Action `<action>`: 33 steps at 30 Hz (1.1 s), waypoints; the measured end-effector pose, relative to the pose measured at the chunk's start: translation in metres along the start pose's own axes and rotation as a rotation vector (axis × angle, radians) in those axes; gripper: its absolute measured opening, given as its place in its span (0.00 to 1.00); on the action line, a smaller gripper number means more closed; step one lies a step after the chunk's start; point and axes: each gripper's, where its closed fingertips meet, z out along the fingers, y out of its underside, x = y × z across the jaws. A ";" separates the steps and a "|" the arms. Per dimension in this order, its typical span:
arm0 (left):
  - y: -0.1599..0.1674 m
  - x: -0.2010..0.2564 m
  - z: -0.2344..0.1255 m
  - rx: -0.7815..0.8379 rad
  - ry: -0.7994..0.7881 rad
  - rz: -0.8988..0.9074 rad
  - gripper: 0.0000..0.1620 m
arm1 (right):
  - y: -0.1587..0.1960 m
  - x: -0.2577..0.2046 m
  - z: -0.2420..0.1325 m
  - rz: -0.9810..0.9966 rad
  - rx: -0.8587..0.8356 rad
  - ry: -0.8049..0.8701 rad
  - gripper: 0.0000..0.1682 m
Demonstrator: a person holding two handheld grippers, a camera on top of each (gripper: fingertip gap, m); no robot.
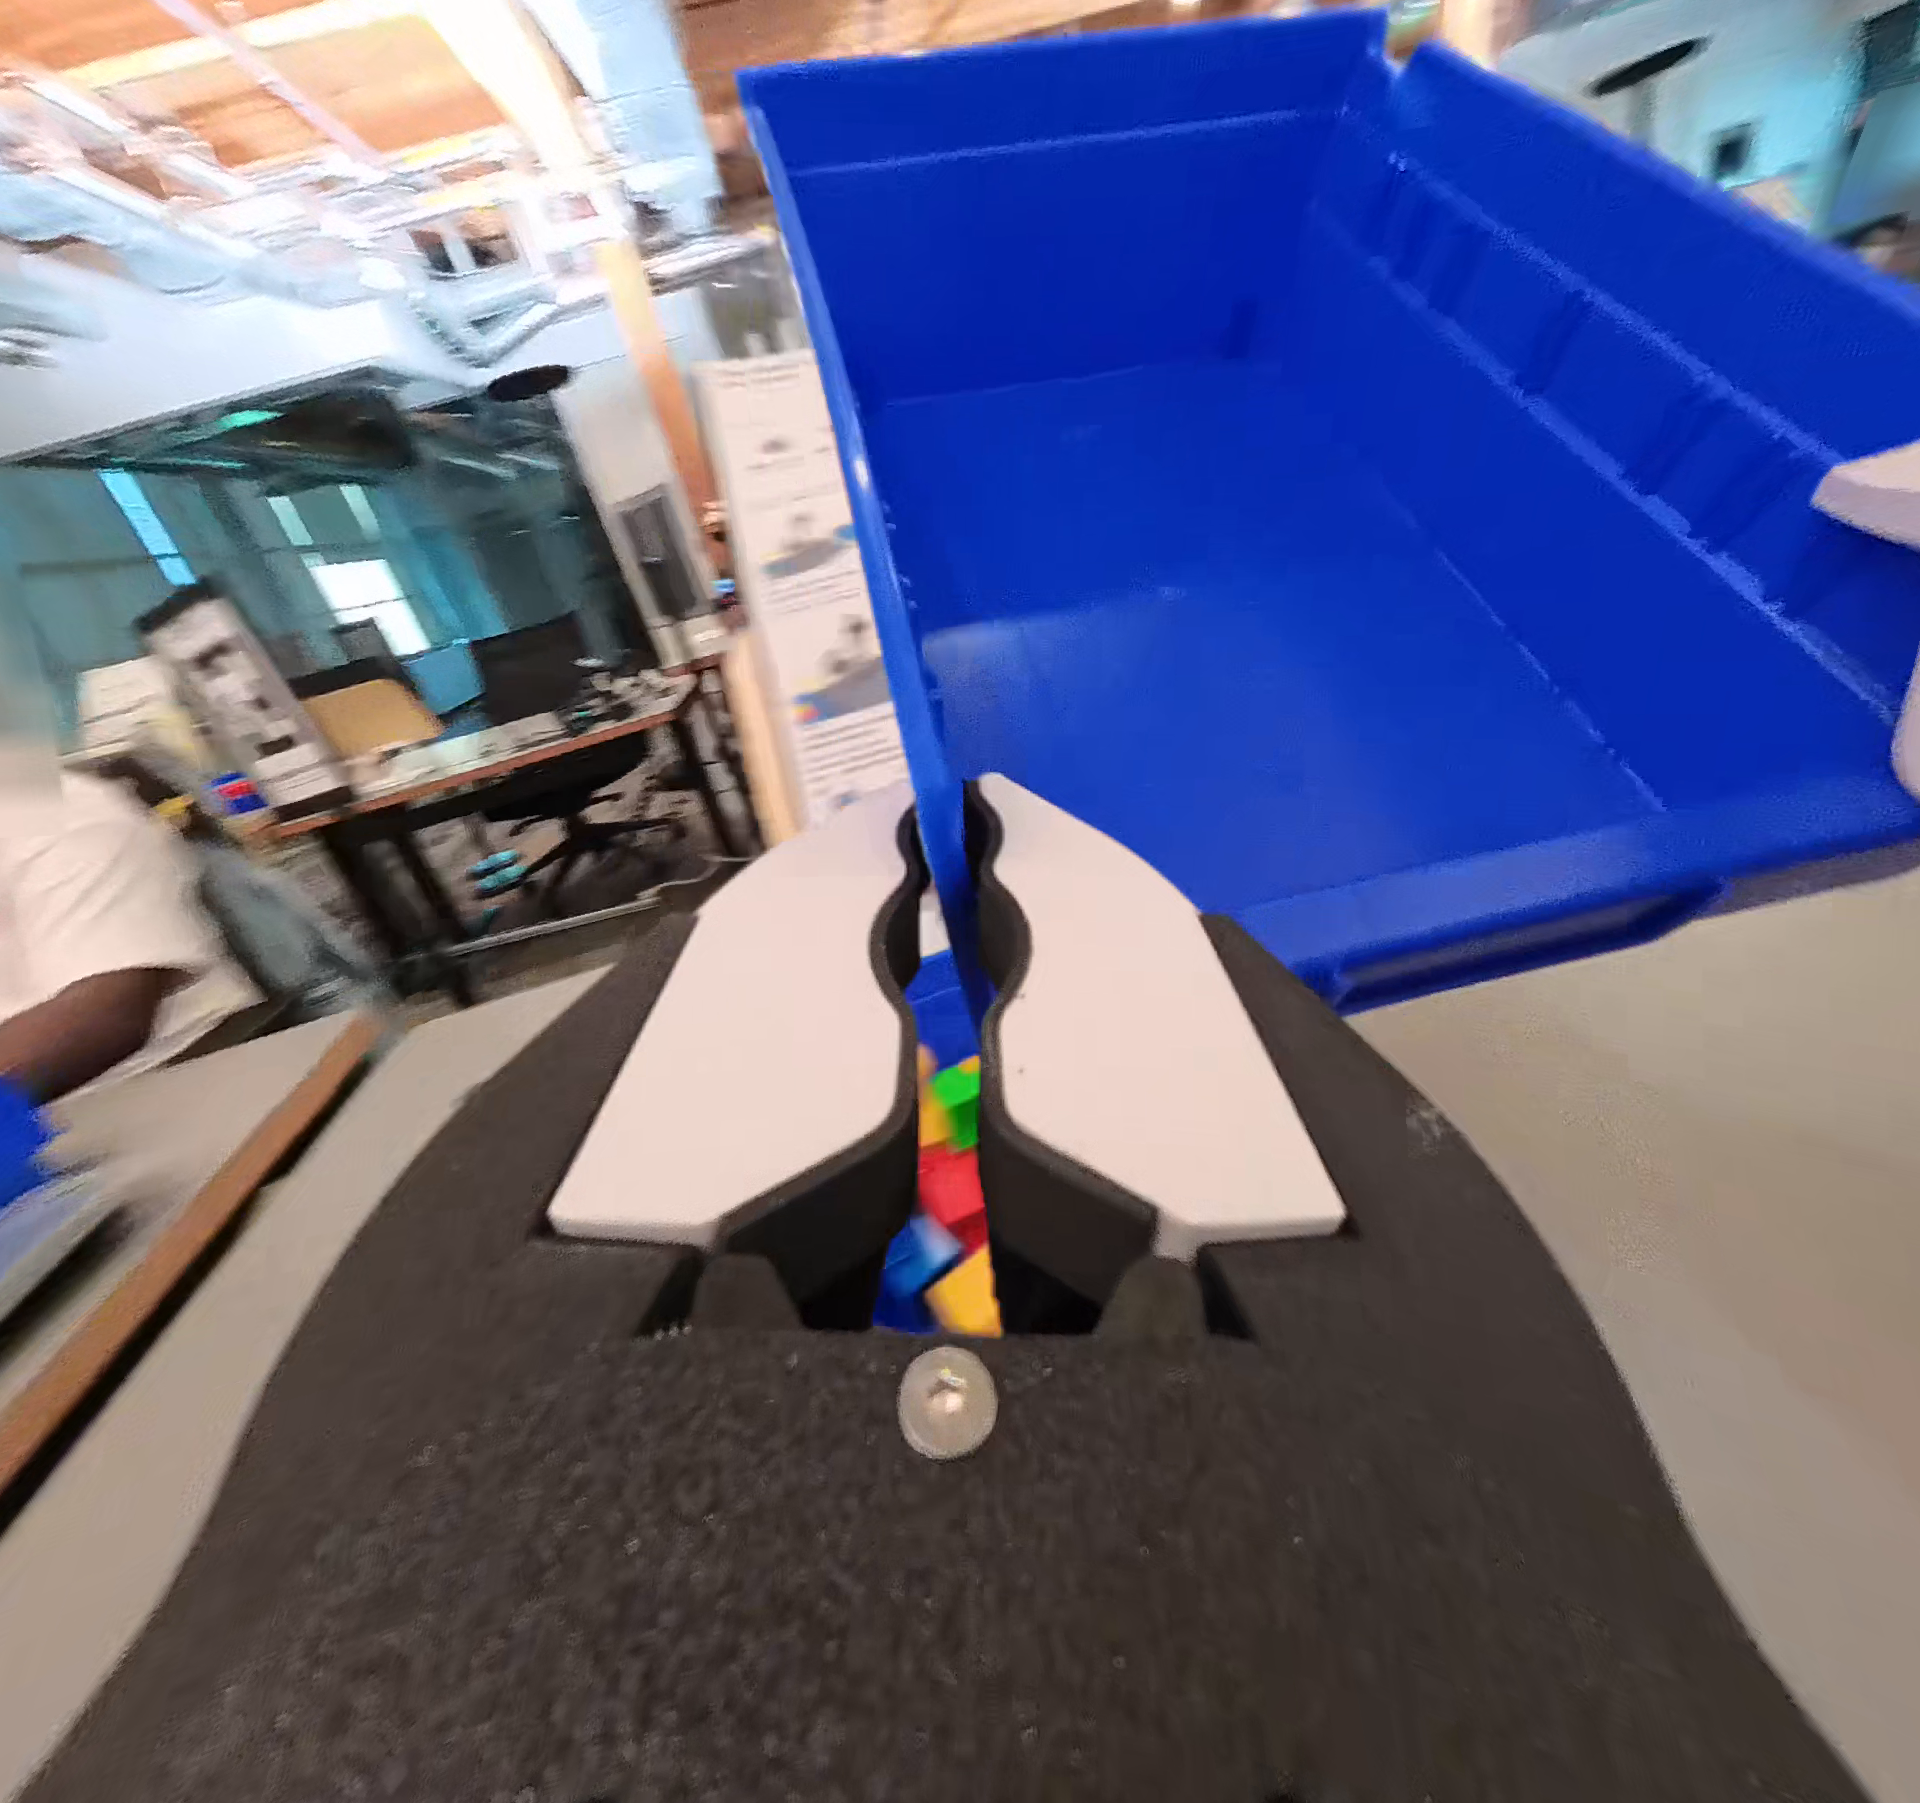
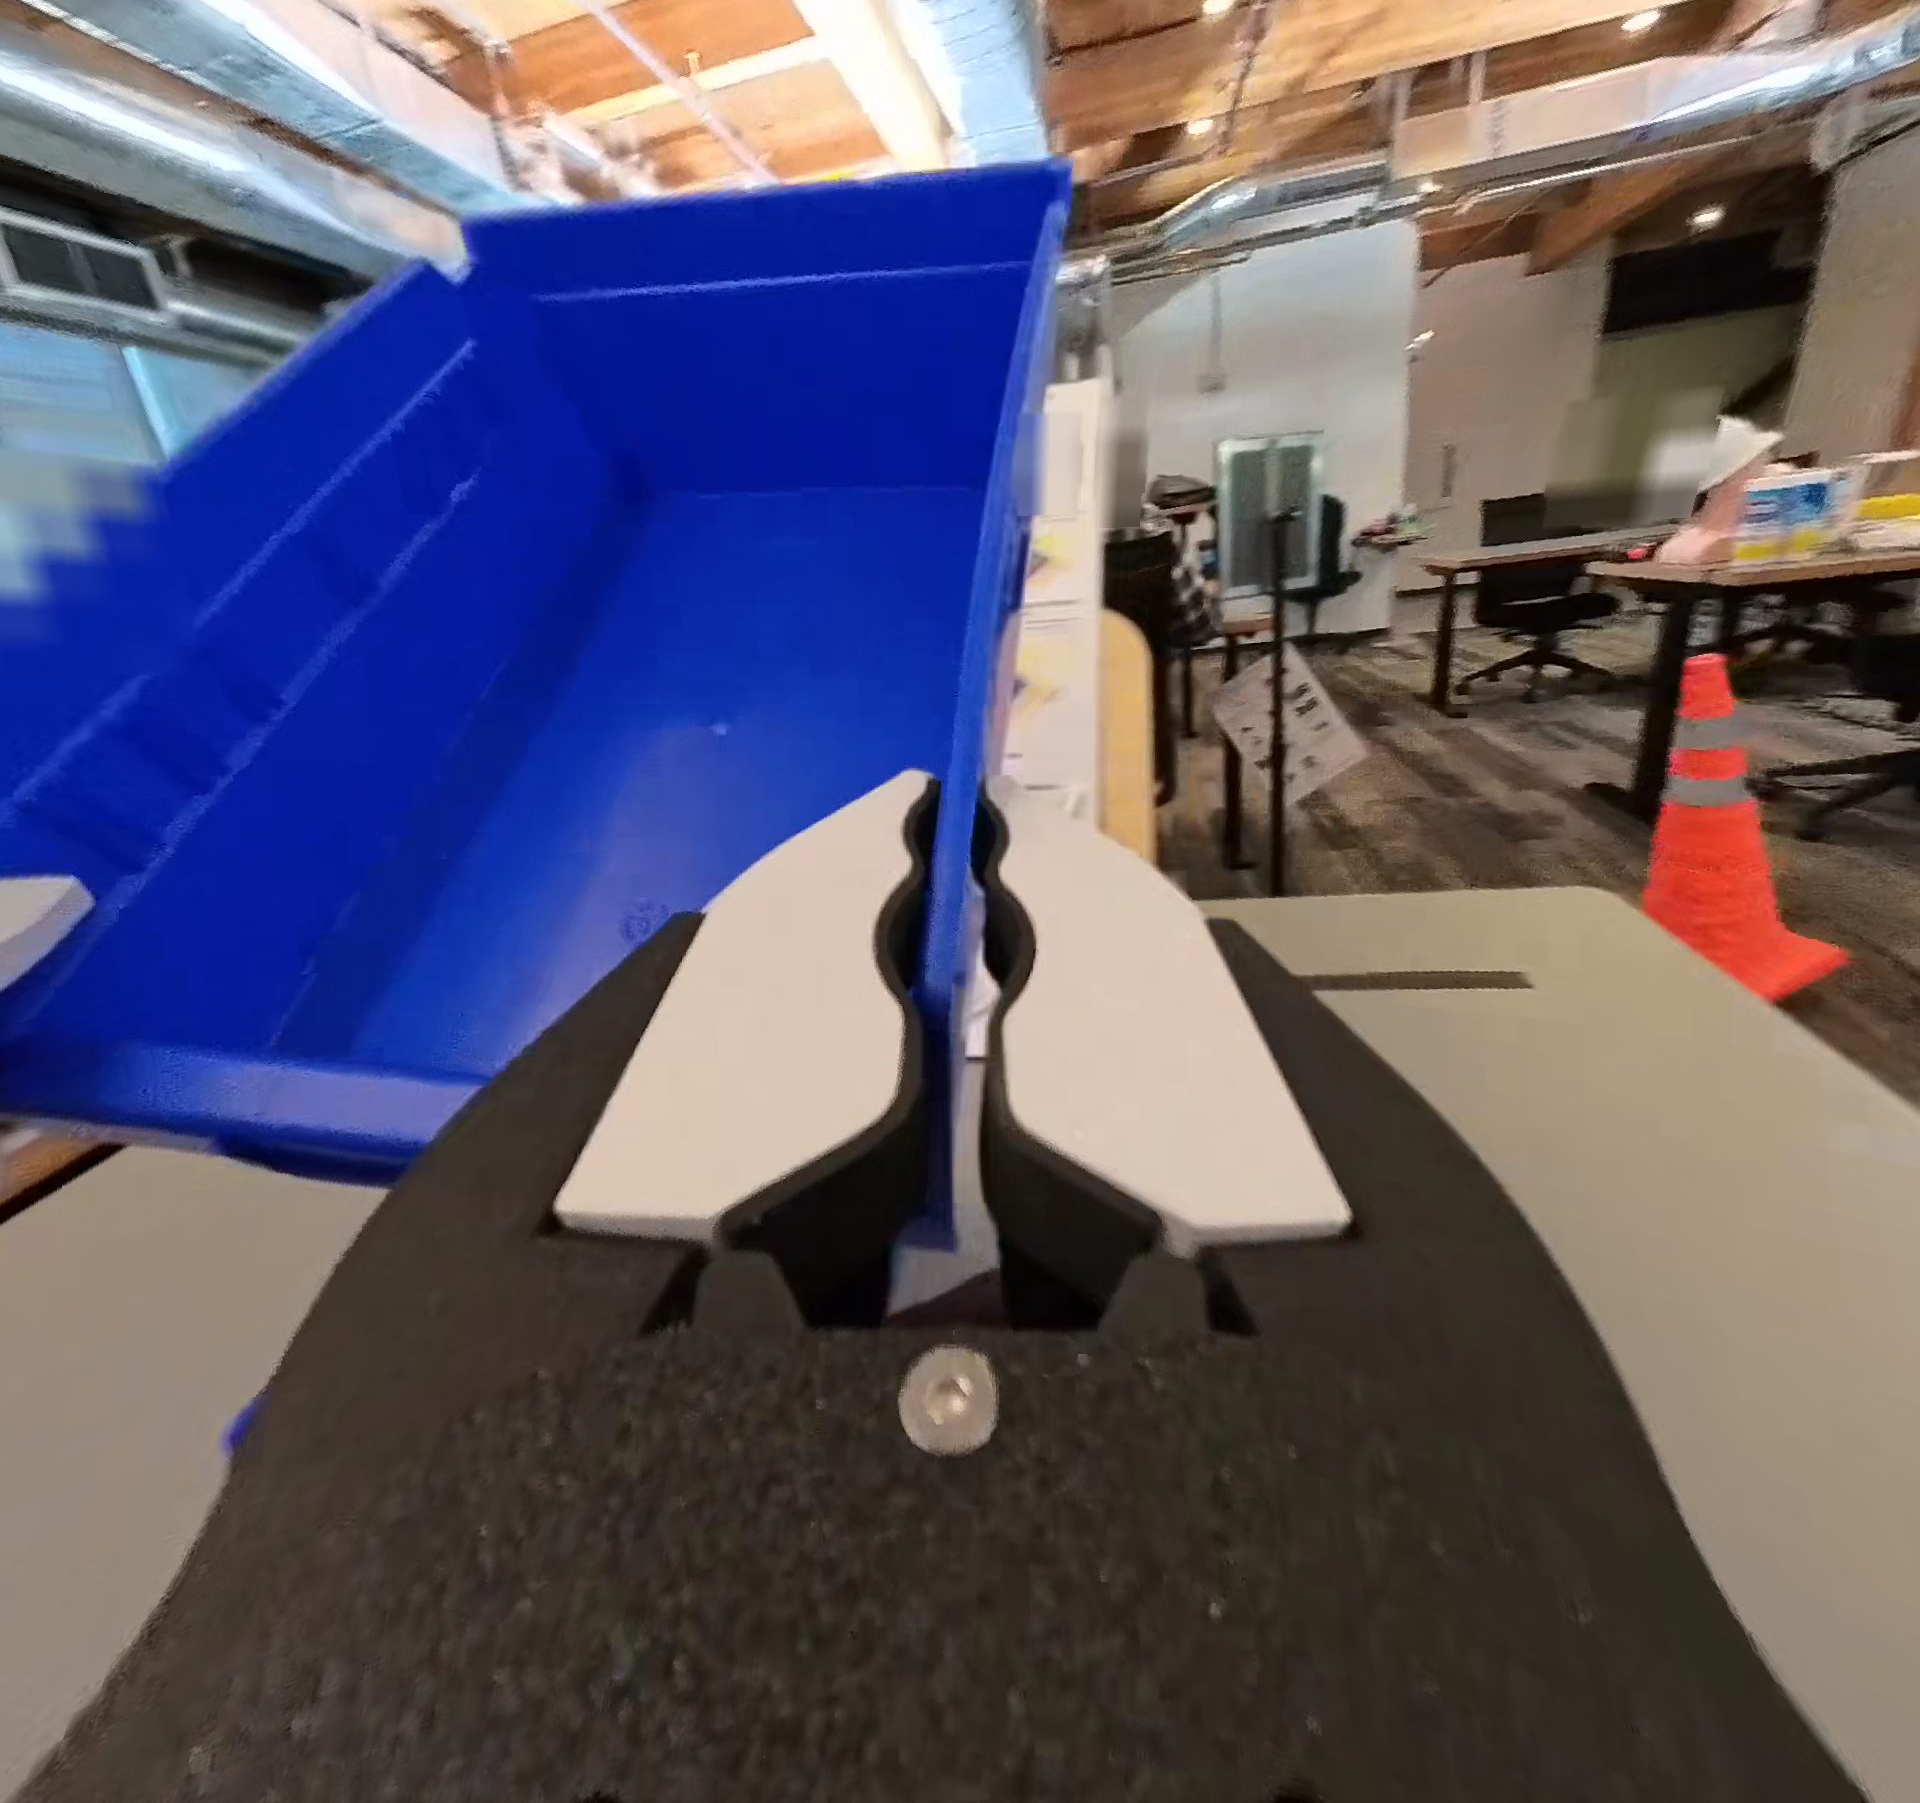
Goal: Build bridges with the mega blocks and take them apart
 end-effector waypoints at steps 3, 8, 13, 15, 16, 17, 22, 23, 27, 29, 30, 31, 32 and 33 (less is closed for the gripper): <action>-0.003 0.088 0.044 -0.012 0.137 -0.049 0.04 | -0.016 0.092 -0.005 -0.033 -0.031 0.142 0.02; 0.038 0.224 0.097 -0.144 0.275 -0.146 0.04 | 0.026 0.224 -0.009 -0.030 -0.216 0.307 0.02; 0.117 0.314 0.120 -0.338 0.348 -0.158 0.05 | 0.119 0.310 -0.010 0.044 -0.423 0.320 0.02; 0.144 0.332 0.121 -0.397 0.365 -0.149 0.05 | 0.151 0.325 -0.012 0.087 -0.476 0.307 0.02; 0.155 0.339 0.121 -0.418 0.371 -0.139 0.05 | 0.163 0.329 -0.013 0.094 -0.493 0.305 0.02; 0.165 0.343 0.121 -0.435 0.378 -0.131 0.05 | 0.172 0.333 -0.014 0.095 -0.505 0.303 0.02; 0.187 0.351 0.121 -0.474 0.397 -0.127 0.06 | 0.190 0.336 -0.016 0.084 -0.526 0.290 0.02; 0.187 0.351 0.120 -0.473 0.395 -0.122 0.06 | 0.192 0.336 -0.015 0.089 -0.526 0.284 0.02; 0.194 0.351 0.119 -0.493 0.414 -0.157 0.08 | 0.207 0.338 -0.011 0.045 -0.563 0.277 0.02; 0.195 0.352 0.118 -0.494 0.444 -0.186 0.10 | 0.210 0.339 -0.006 0.046 -0.556 0.269 0.02; 0.195 0.352 0.117 -0.496 0.461 -0.195 0.11 | 0.210 0.339 -0.004 0.060 -0.551 0.268 0.02; 0.195 0.353 0.116 -0.505 0.483 -0.201 0.12 | 0.211 0.340 -0.003 0.066 -0.550 0.273 0.02; 0.194 0.353 0.114 -0.514 0.502 -0.207 0.15 | 0.211 0.341 -0.003 0.069 -0.542 0.275 0.03; 0.191 0.349 0.111 -0.516 0.517 -0.216 0.19 | 0.210 0.340 -0.003 0.063 -0.544 0.272 0.06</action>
